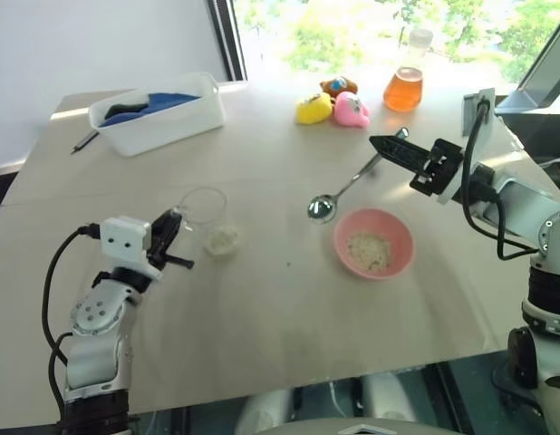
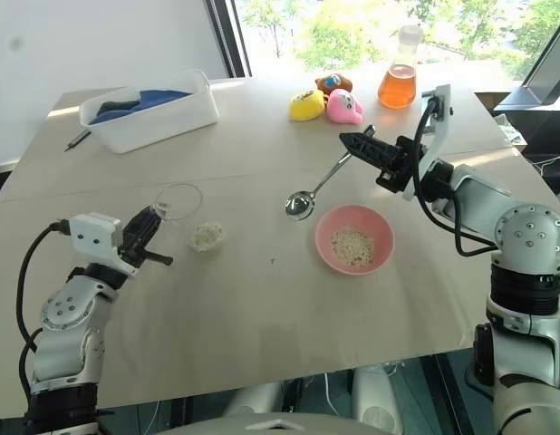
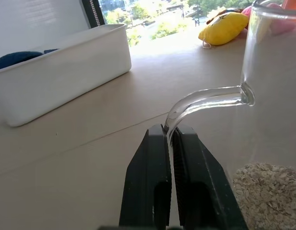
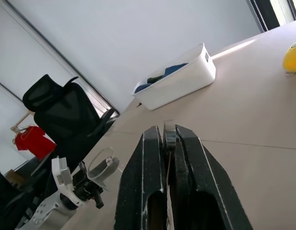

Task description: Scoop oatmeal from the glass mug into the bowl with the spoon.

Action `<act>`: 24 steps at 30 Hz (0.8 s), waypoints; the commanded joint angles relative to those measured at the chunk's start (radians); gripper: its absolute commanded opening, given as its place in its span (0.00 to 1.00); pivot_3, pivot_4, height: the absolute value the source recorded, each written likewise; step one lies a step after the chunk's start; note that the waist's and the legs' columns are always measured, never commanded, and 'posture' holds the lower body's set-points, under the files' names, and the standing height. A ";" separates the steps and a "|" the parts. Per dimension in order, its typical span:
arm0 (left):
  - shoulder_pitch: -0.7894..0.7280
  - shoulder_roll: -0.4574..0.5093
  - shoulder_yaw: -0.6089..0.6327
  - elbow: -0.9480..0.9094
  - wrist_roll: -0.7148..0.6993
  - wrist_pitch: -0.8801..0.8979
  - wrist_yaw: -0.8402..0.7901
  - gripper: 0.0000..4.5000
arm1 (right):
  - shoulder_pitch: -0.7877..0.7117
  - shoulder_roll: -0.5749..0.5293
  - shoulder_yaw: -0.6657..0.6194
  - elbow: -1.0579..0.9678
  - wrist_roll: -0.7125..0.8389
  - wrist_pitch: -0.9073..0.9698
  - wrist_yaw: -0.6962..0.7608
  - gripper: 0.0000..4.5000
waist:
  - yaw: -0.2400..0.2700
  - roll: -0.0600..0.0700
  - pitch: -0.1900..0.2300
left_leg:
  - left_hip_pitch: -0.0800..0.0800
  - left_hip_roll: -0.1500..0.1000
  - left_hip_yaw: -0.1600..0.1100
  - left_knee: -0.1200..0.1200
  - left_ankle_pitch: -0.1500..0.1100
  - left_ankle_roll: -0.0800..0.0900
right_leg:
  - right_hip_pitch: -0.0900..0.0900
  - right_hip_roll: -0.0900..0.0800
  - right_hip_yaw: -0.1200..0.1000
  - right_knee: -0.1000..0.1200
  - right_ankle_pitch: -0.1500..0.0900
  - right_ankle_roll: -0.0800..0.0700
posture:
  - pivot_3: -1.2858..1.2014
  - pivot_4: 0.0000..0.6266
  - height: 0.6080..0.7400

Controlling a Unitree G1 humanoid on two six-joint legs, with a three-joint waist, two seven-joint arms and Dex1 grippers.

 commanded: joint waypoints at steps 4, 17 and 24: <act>-0.039 0.010 -0.037 -0.046 -0.035 0.073 -0.015 0.01 | -0.088 0.013 -0.023 -0.048 0.045 -0.026 -0.016 0.00 | -0.002 0.000 0.000 | 0.000 0.000 0.000 0.000 0.000 0.000 | 0.000 0.000 0.000 0.000 0.000 0.000 | 0.52 0.24 1.00; -0.209 0.027 -0.189 -0.170 -0.050 0.237 -0.051 0.01 | -0.250 0.126 0.153 -0.024 -0.181 -0.079 0.045 0.00 | -0.020 0.000 0.000 | -0.005 0.000 -0.001 0.002 0.000 0.000 | -0.005 0.001 -0.001 0.002 0.000 0.000 | 0.52 0.24 1.00; -0.232 0.035 -0.208 -0.165 -0.040 0.244 -0.078 0.01 | -0.259 0.151 0.251 -0.003 -0.395 -0.119 0.122 0.00 | -0.042 0.000 0.000 | -0.017 -0.001 -0.001 0.008 0.001 -0.001 | -0.016 0.001 -0.002 0.005 0.000 0.000 | 0.52 0.24 1.00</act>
